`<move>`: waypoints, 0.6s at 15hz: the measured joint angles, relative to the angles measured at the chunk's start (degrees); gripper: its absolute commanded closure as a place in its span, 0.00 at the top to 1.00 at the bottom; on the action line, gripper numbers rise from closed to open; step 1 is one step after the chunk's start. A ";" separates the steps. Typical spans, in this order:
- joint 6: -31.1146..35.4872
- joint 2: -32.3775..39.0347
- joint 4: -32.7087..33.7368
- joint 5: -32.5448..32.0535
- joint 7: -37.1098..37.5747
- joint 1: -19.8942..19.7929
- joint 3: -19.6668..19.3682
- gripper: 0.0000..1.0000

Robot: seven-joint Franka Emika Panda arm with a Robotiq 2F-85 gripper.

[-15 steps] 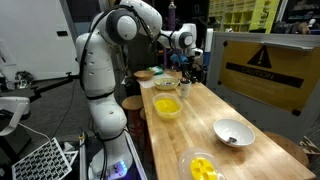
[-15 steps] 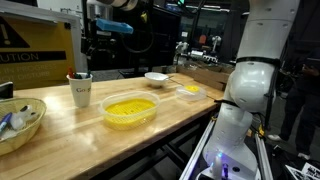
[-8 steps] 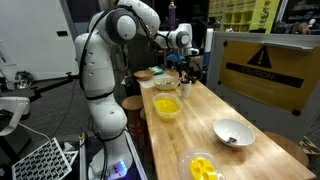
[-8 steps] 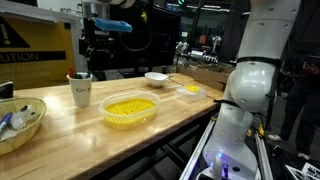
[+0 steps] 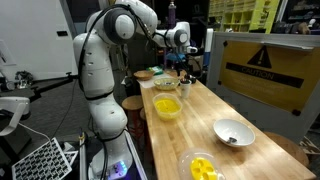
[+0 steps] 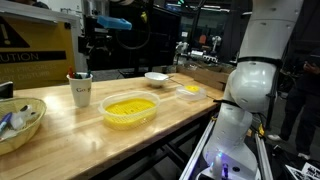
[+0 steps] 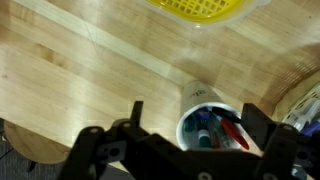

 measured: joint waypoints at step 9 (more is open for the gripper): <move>-0.40 -0.08 0.01 -4.10 -6.68 0.01 0.06 1.00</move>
